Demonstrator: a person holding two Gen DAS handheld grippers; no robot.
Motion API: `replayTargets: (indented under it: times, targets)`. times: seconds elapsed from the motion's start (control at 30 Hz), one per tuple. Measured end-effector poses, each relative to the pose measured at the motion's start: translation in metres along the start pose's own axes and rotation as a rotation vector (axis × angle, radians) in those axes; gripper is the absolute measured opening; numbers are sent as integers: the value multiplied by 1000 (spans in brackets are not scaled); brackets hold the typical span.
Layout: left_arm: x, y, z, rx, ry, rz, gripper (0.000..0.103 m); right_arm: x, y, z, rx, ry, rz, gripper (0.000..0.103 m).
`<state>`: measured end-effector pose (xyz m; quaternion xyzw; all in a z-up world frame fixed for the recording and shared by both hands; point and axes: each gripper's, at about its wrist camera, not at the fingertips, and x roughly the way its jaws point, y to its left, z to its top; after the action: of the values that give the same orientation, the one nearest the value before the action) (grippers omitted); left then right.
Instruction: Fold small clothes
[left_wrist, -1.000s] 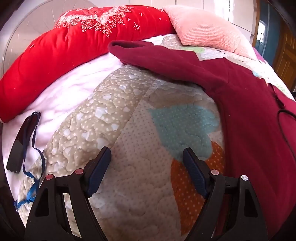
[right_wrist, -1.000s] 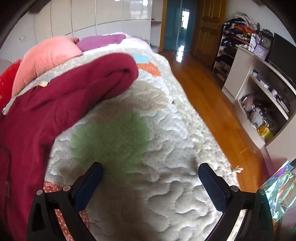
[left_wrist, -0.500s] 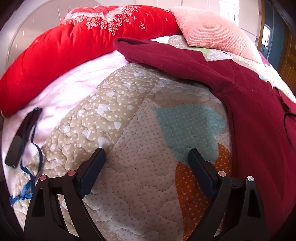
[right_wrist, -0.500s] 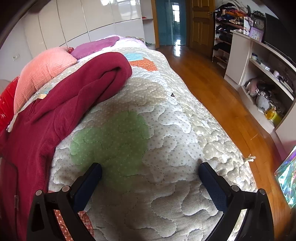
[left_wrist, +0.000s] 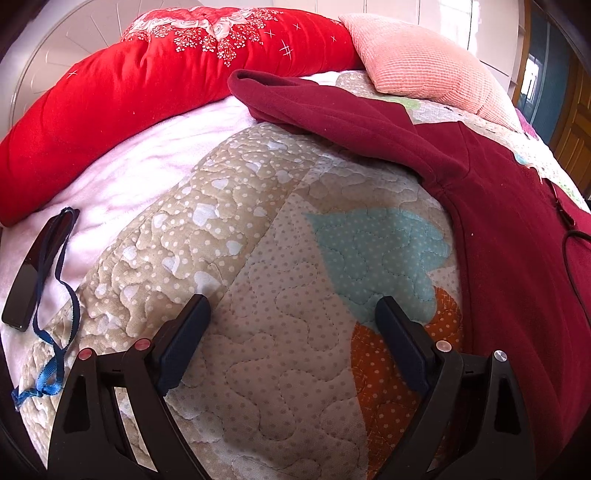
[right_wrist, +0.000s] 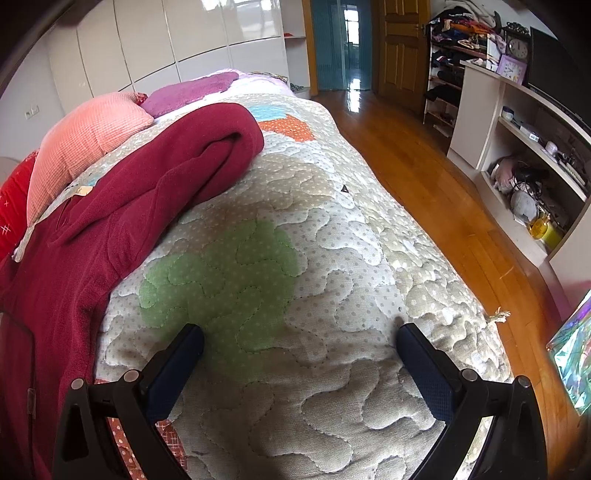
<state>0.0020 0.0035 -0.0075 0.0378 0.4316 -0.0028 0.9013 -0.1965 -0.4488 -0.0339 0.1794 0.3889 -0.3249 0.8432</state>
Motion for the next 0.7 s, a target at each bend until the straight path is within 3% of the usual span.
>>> replayTargets:
  times: [0.7]
  targets:
    - [0, 0, 0, -5, -20, -5, 92, -8, -10, -5, -6, 6, 0, 103]
